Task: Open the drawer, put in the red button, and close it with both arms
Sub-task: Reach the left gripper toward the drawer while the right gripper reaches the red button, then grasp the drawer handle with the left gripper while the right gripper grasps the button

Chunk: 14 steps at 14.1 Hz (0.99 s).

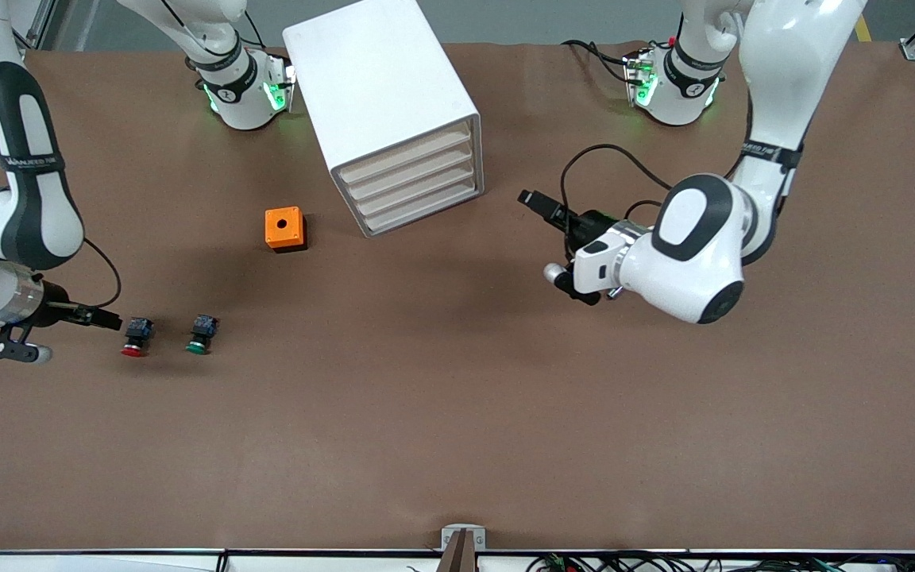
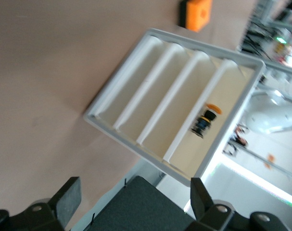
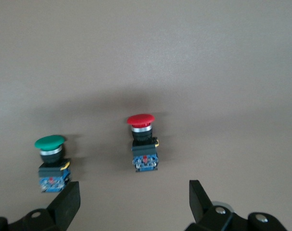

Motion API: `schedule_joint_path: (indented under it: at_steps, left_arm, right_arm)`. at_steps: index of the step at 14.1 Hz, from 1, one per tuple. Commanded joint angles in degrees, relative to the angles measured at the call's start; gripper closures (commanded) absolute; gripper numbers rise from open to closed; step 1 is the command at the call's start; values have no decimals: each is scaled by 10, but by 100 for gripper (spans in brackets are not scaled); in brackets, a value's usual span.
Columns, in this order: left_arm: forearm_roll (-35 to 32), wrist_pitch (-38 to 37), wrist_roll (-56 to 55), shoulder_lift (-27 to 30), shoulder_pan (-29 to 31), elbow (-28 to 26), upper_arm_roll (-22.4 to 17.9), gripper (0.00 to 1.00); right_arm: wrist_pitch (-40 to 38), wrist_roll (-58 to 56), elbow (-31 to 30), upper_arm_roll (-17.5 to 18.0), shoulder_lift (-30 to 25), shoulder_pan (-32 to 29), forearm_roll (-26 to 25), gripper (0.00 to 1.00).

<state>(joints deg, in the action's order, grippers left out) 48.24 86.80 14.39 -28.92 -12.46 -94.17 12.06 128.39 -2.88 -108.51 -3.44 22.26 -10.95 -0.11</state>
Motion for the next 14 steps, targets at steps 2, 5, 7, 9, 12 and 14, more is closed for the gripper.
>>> schedule_joint_path:
  at_steps: [2, 5, 7, 9, 12, 14]
  left_arm:
    - [91, 21, 108, -19, 2, -57, 12, 0]
    - [176, 69, 223, -25, -24, -135, 18, 0]
    - [215, 84, 263, -45, -52, -144, 18, 0]
    - [253, 104, 281, -64, -78, -145, 19, 0]
    - [331, 140, 341, -91, -129, -152, 18, 0]
    - [358, 159, 344, -94, -151, -150, 18, 0]
  right_arm:
    - [65, -6, -7, 7, 45, -11, -10, 0]
    - [83, -6, -6, 7, 68, -11, -10, 0]
    - [97, -6, -6, 8, 85, -16, -10, 0]
    - [97, -6, -6, 8, 92, -21, -10, 0]
    - [99, -5, -6, 8, 101, -22, -9, 0]
    - [98, -5, -6, 8, 110, -21, -9, 0]
